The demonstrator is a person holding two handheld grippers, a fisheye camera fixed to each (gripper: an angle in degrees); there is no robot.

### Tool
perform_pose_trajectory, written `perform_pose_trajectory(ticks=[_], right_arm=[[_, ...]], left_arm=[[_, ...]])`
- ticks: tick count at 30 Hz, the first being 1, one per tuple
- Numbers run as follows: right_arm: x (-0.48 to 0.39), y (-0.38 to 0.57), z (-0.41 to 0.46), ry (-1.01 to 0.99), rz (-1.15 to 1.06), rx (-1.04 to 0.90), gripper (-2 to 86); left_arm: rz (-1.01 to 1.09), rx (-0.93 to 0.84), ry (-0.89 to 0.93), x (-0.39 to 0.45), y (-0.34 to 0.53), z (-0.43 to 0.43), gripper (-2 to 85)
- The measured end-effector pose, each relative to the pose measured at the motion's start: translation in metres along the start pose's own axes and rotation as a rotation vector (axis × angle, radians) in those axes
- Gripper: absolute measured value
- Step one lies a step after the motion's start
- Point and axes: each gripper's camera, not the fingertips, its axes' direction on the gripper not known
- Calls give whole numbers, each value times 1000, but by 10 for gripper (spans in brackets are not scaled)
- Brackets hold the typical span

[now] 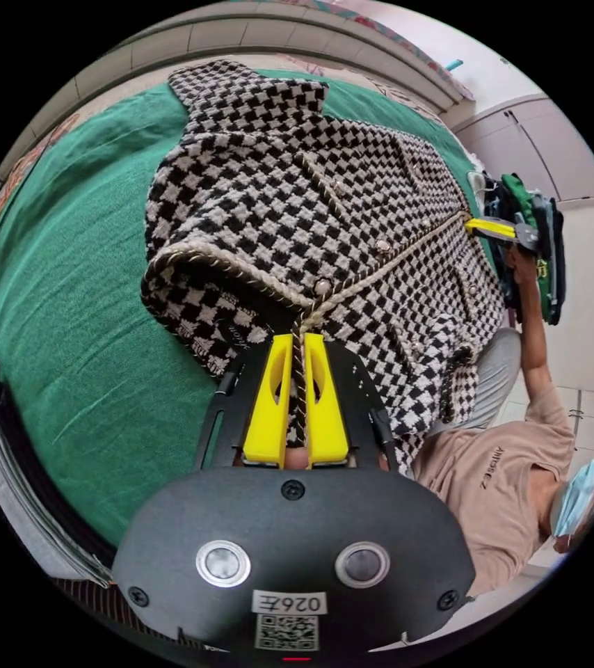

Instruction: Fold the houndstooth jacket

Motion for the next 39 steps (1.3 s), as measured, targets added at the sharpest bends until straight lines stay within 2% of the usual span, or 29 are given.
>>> perform_pose_trajectory(ticks=[5,7,10,12,13,15,16,18,20,22,23,25,27,30,34,39], right_arm=[[-26,2,-17,91,-89,29,-9],[-37,4,-21,134,-105,51,-9],[-40,2,-29,134,-85,59,-10],[-34,-2,-39,90,-52,39,-12],[-31,-2,-44,87,-35,33,-13],[-31,1,-75,74,-6,117,-13],[-34,5,-87,60,-11,168,-13],[-56,21,-140,-72,-105,406,-13],[-79,31,-171,-197,-209,524,-12],[-107,36,-189,-315,-336,577,-9],[-127,35,-193,-361,-412,577,-6],[-160,29,-190,-389,-515,532,12],[-206,17,-170,-351,-651,403,46],[-253,15,-144,-207,-790,296,72],[-275,10,-120,-166,-841,206,98],[-276,-2,-89,-219,-844,79,-2]], left_arm=[[-21,55,144,-21,51,-27,-2],[-57,108,102,-26,79,-46,-7],[-90,279,80,-31,133,-82,-9],[0,615,161,-20,185,-121,-9],[47,716,202,-15,199,-132,-10],[299,1117,353,20,262,-168,-9],[359,1207,377,30,279,-174,-9],[604,1468,419,72,336,-187,-8],[746,1546,395,99,366,-190,-6],[800,1520,345,122,378,-191,-1],[801,1448,294,140,375,-191,5],[830,1279,211,176,360,-186,85],[867,1088,73,236,338,-163,140],[930,857,-12,295,311,-113,159],[952,552,-115,339,276,-49,173],[1019,284,-186,387,240,16,198]])
